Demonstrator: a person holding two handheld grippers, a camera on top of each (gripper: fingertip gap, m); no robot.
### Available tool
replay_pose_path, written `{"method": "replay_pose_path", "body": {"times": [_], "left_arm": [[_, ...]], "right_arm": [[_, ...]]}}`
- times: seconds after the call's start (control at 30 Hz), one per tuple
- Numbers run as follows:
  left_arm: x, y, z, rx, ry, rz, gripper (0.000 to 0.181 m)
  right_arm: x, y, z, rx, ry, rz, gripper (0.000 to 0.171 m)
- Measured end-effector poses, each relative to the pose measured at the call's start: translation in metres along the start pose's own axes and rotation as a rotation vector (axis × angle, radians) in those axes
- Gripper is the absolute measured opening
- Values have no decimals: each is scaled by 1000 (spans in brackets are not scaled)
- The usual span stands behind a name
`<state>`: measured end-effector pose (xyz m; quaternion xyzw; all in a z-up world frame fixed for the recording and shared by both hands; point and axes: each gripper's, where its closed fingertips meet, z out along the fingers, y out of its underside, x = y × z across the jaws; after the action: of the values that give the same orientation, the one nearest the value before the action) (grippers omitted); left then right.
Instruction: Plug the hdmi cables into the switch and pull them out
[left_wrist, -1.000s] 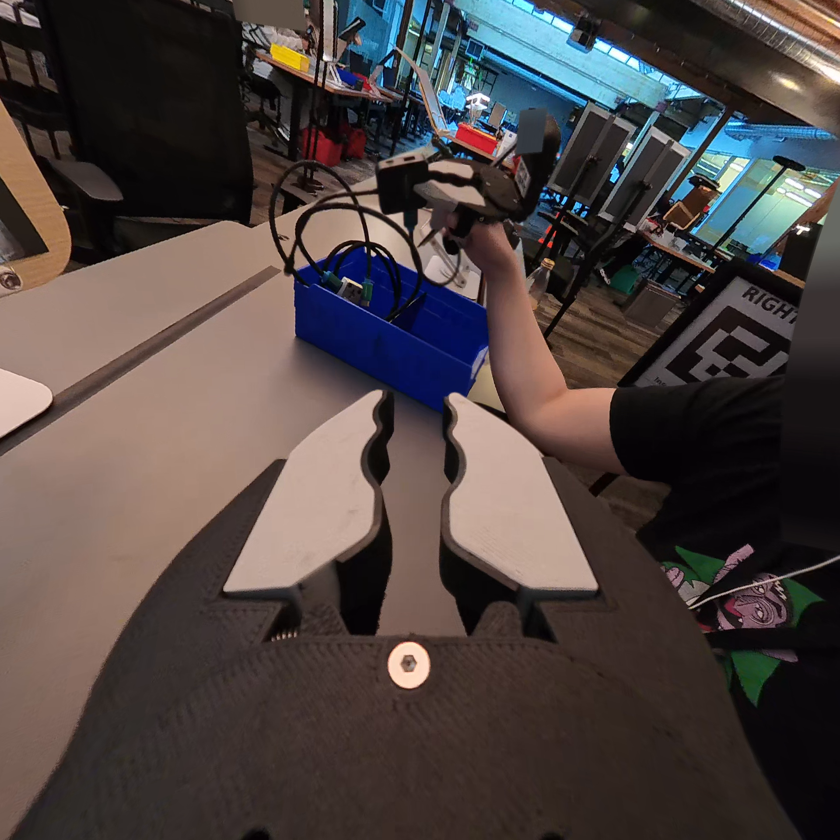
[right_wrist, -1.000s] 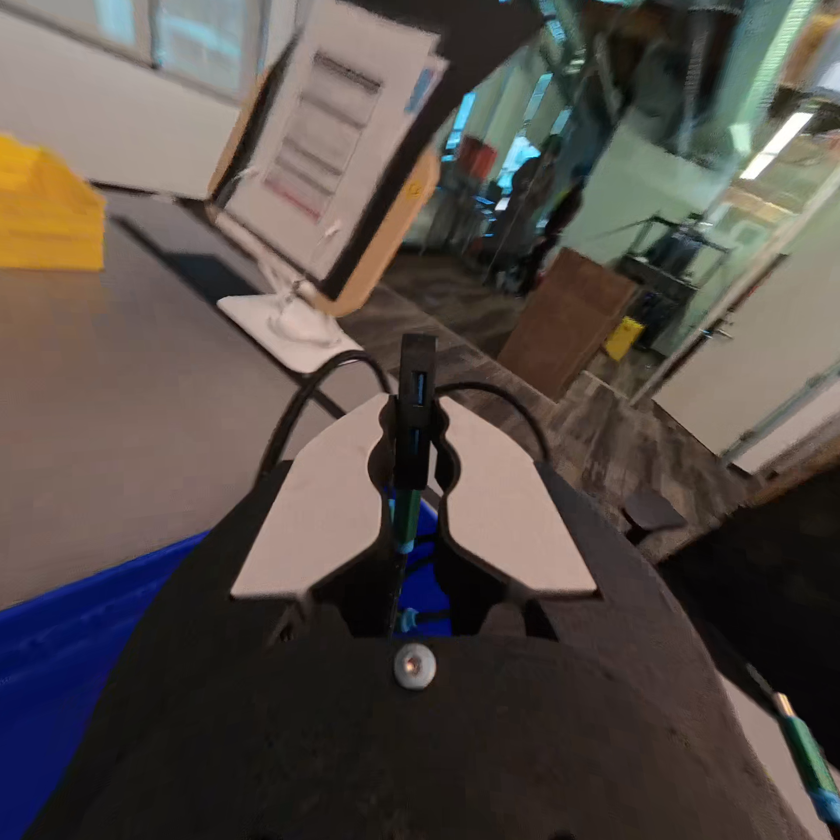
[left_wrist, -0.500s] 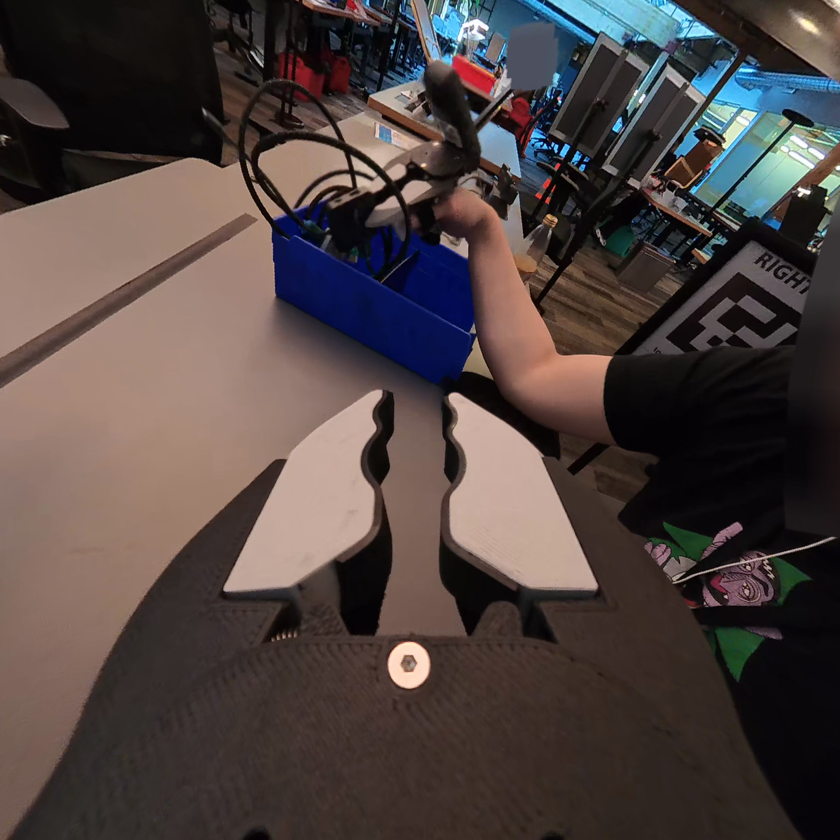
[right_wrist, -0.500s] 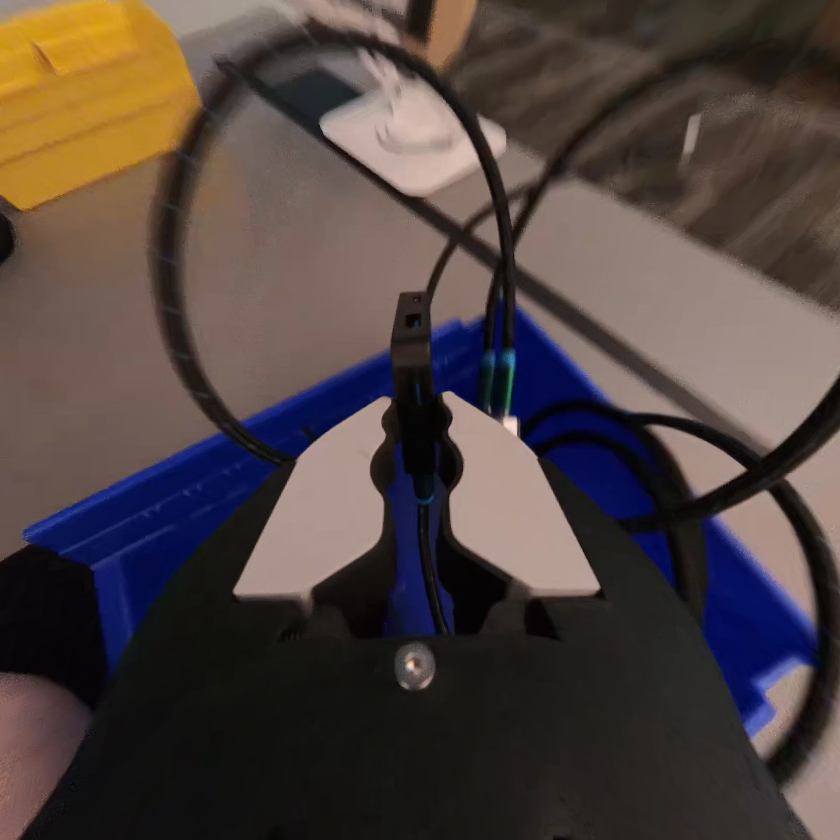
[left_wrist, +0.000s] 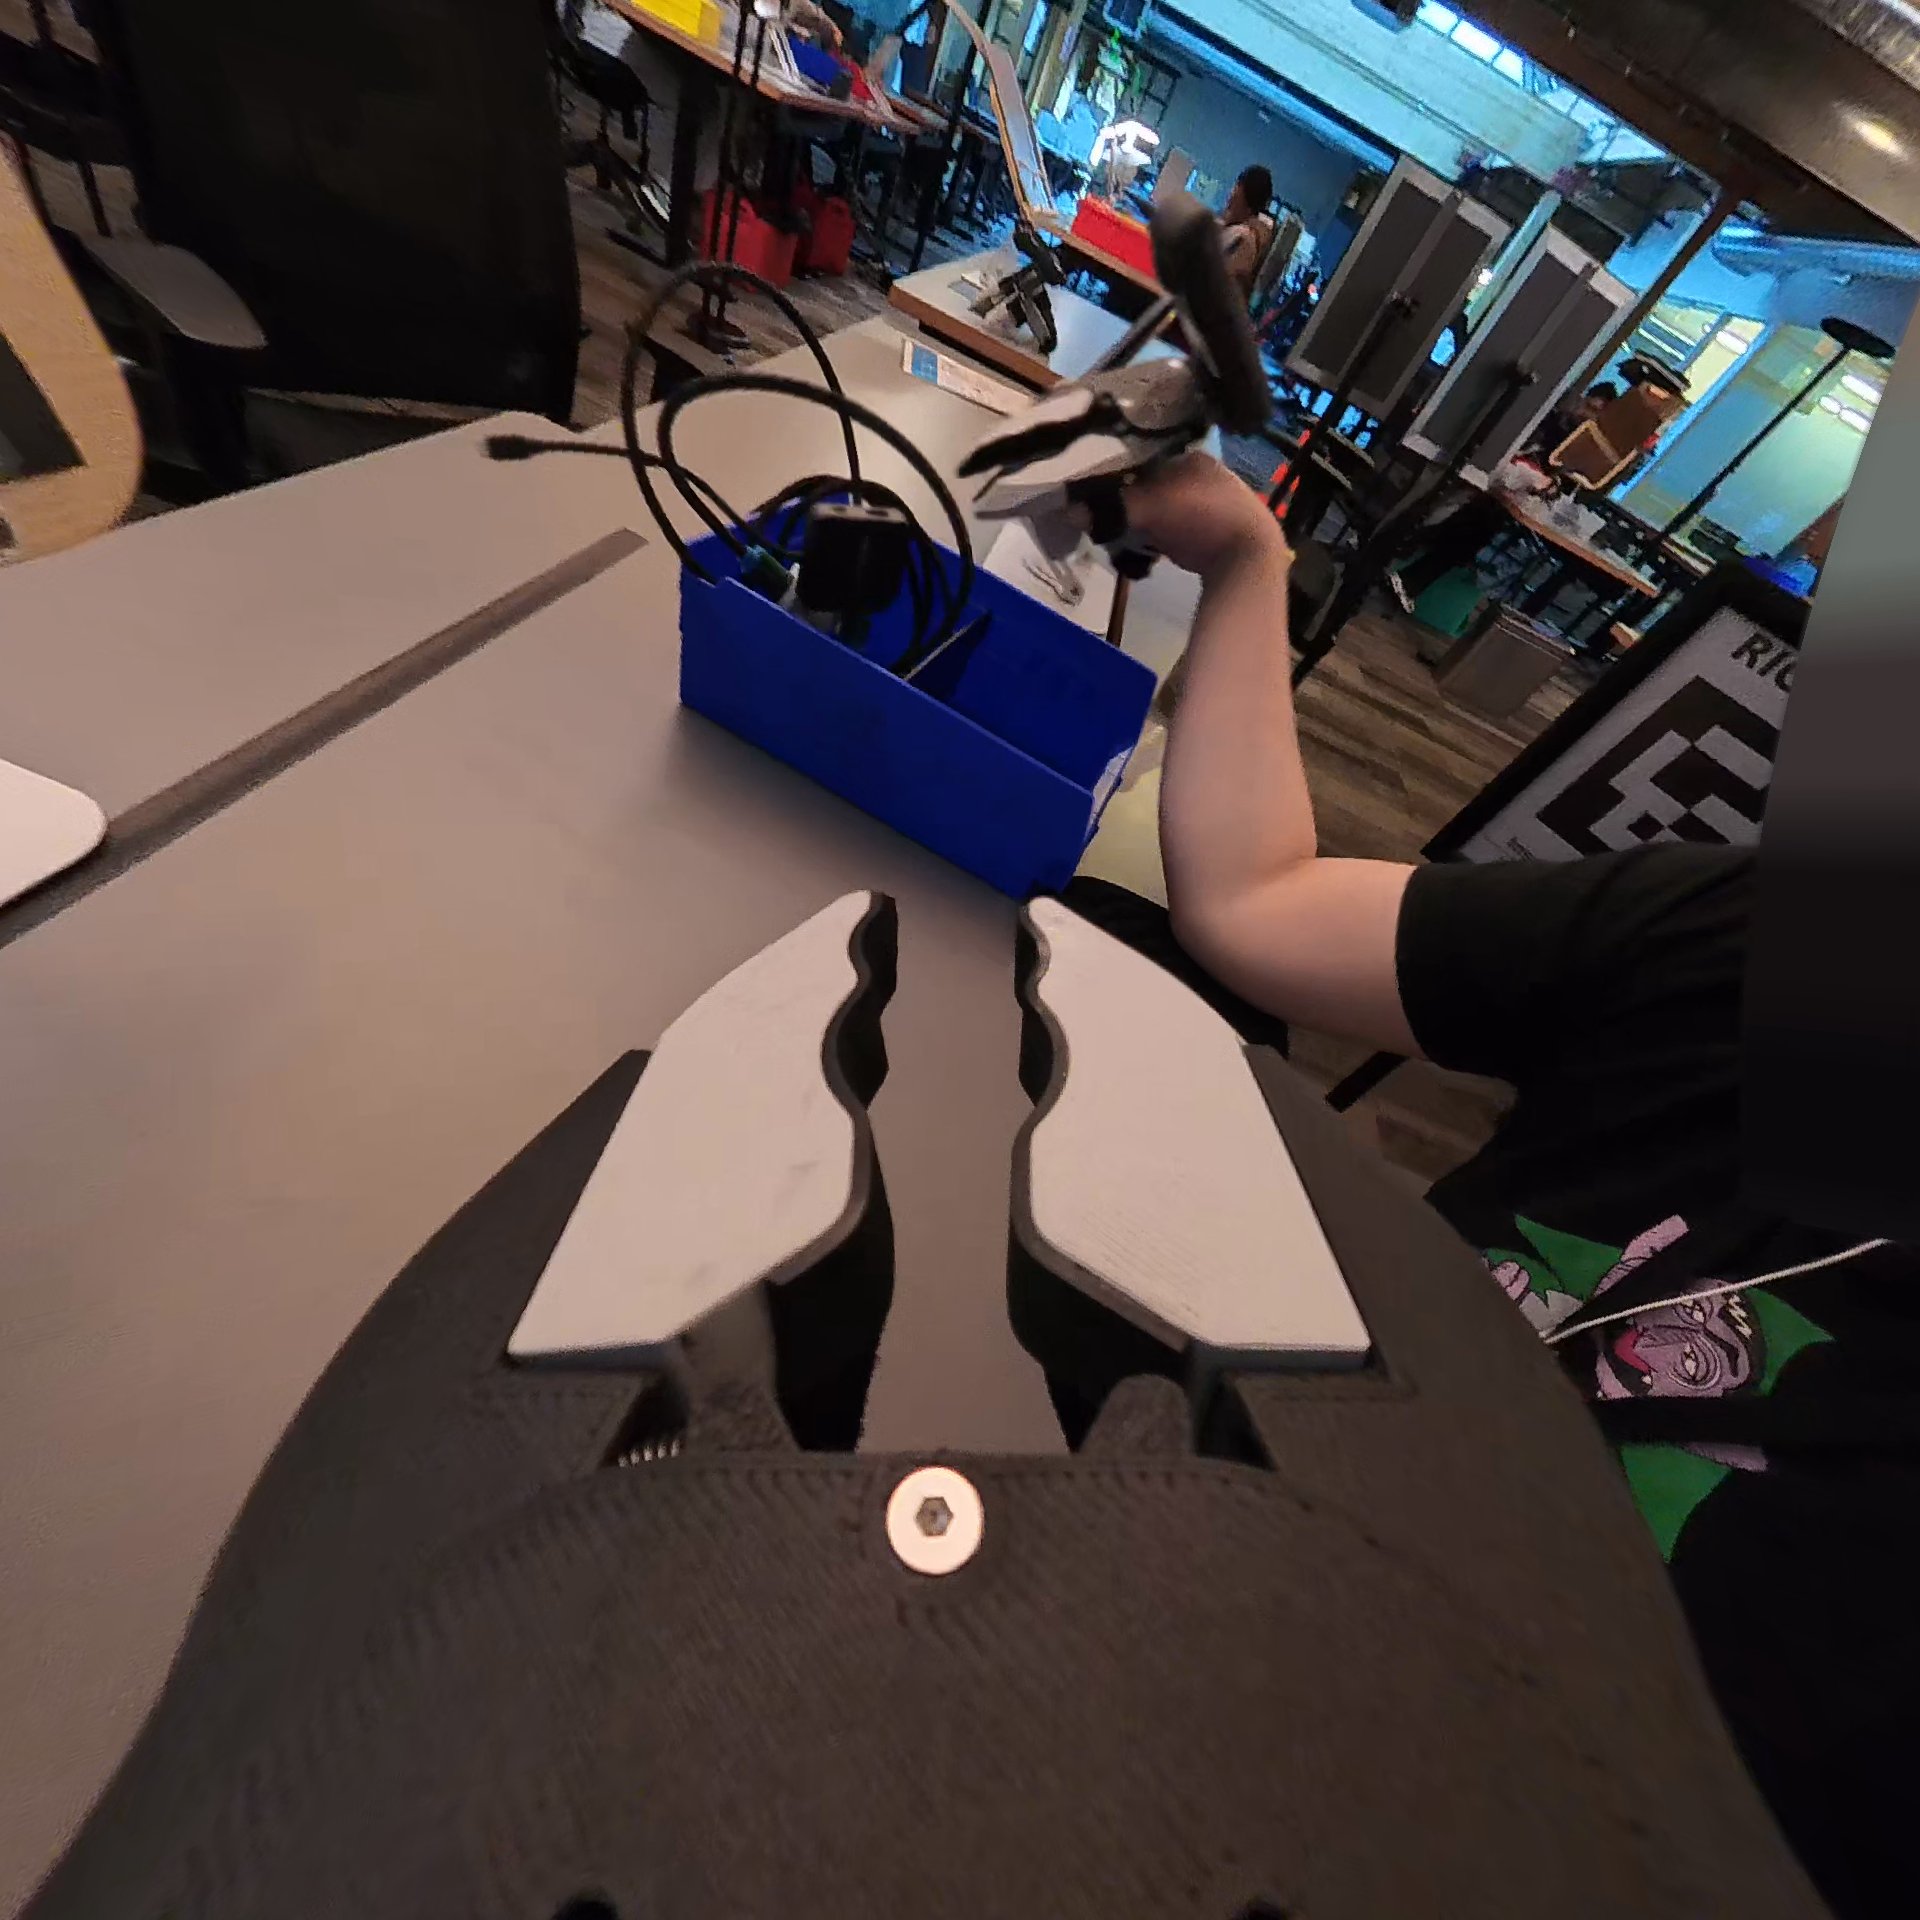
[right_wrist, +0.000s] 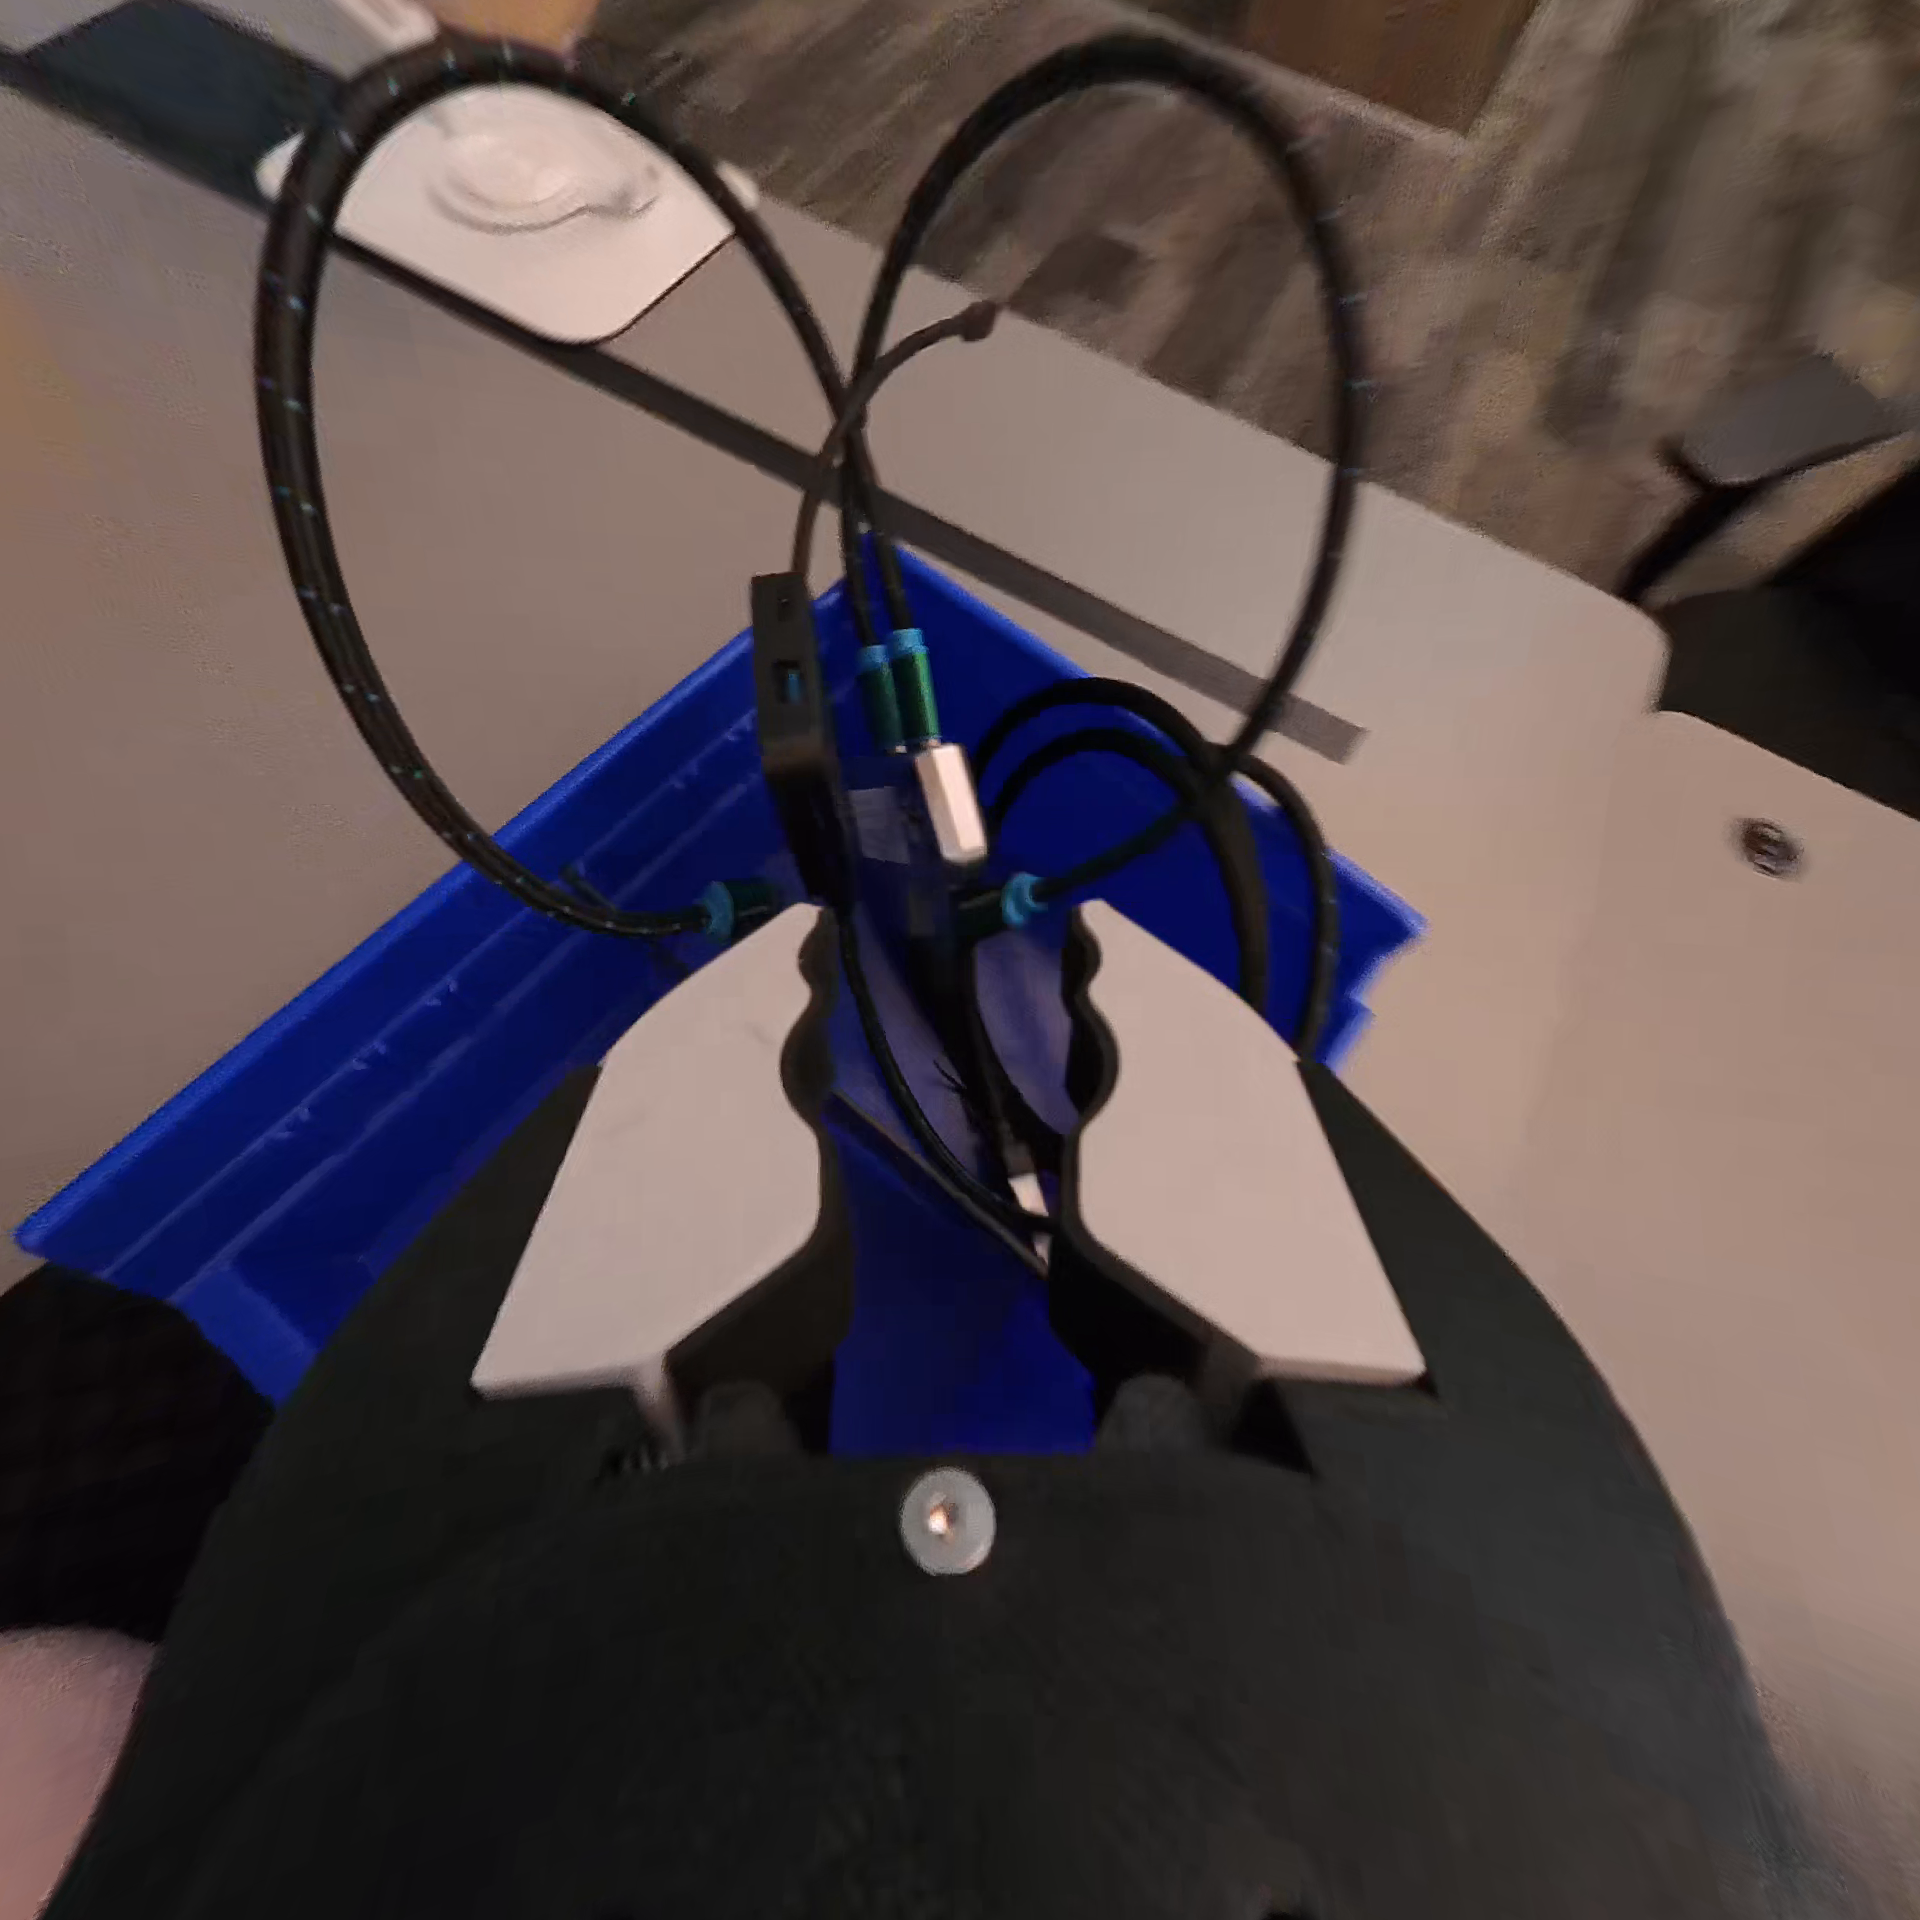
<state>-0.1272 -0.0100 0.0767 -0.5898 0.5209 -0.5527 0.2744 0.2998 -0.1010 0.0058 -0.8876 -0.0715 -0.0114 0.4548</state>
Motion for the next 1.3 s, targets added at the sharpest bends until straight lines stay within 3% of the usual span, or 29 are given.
{"method": "replay_pose_path", "body": {"times": [0.1, 0.17, 0.23, 0.37, 0.43, 0.53, 0.6, 1.17, 1.3], "left_arm": [[-7, -5, -18, 18, -66, -1, 23], [-24, -6, -36, 18, -211, 11, 25], [-44, -5, -60, 4, -399, 46, 32], [-76, -8, -110, -15, -758, 139, 45], [-94, -17, -145, 25, -1013, 184, 46], [-110, -28, -216, -14, -1570, 336, 48], [-103, -35, -236, -46, -1764, 466, 44], [-110, -23, -252, -71, -1801, 359, 65], [-119, 4, -280, -103, -1778, 177, 70]], "right_arm": [[26, 24, -31, -92, 206, 122, 48], [38, 49, -39, -170, 273, 219, 54], [45, 73, -35, -224, 262, 313, 64], [46, 119, -14, -350, 167, 476, 60], [43, 138, -4, -424, 131, 538, 53], [31, 159, 7, -553, 56, 602, 39], [26, 154, 13, -550, 22, 617, 23], [15, 162, 18, -725, 59, 543, 9], [-5, 154, 25, -769, 13, 531, 11]]}}
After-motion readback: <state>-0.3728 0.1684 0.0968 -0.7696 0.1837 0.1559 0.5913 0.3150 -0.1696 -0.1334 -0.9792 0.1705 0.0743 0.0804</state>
